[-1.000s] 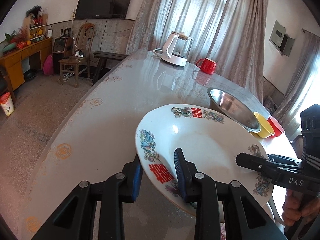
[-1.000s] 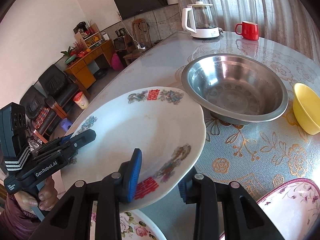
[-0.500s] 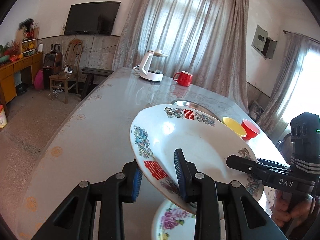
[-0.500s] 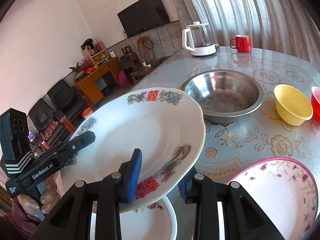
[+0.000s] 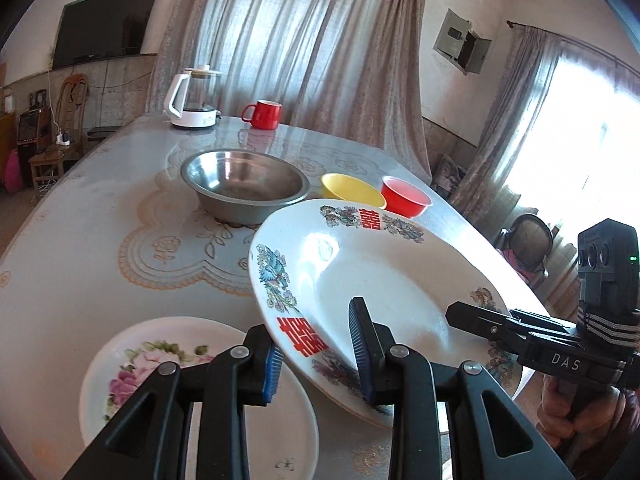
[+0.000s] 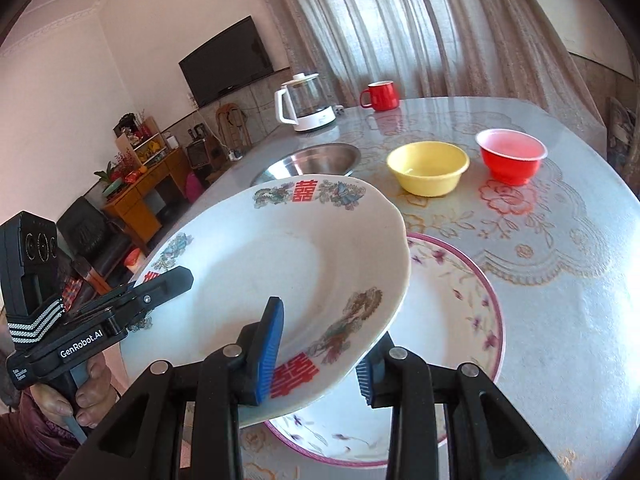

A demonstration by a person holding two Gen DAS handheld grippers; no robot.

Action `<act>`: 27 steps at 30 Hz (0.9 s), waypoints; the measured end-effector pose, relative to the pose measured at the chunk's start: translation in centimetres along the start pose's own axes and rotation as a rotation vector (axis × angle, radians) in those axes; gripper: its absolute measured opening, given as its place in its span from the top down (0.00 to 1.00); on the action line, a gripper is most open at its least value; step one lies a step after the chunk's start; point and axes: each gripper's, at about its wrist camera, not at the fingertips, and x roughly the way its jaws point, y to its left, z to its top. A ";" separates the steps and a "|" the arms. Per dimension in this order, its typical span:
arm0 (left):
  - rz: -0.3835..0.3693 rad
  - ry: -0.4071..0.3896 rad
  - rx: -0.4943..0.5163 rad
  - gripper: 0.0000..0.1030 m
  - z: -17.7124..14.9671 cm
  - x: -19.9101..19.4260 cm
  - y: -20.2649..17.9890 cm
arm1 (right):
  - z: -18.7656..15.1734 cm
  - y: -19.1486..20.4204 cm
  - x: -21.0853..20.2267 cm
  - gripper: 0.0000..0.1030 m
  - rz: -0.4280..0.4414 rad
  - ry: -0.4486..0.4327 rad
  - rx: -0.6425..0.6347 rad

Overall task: Organize plates and bowls
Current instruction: 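Lower the double-happiness plate onto the purple-floral plate and open both grippers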

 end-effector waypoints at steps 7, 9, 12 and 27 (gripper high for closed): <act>-0.014 0.078 0.039 0.69 -0.9 2.9 -2.6 | -1.8 -4.0 -0.8 0.69 -0.064 0.030 0.087; -0.012 0.102 0.043 0.69 -1.1 3.5 -2.7 | -2.1 -4.7 -0.7 0.69 -0.076 0.032 0.101; -0.013 0.126 0.043 0.68 -1.7 3.9 -2.9 | -2.4 -5.3 -0.6 0.69 -0.104 0.047 0.107; 0.033 0.167 0.060 0.69 -2.0 4.6 -2.8 | -2.4 -5.3 -0.7 0.66 -0.239 0.088 0.025</act>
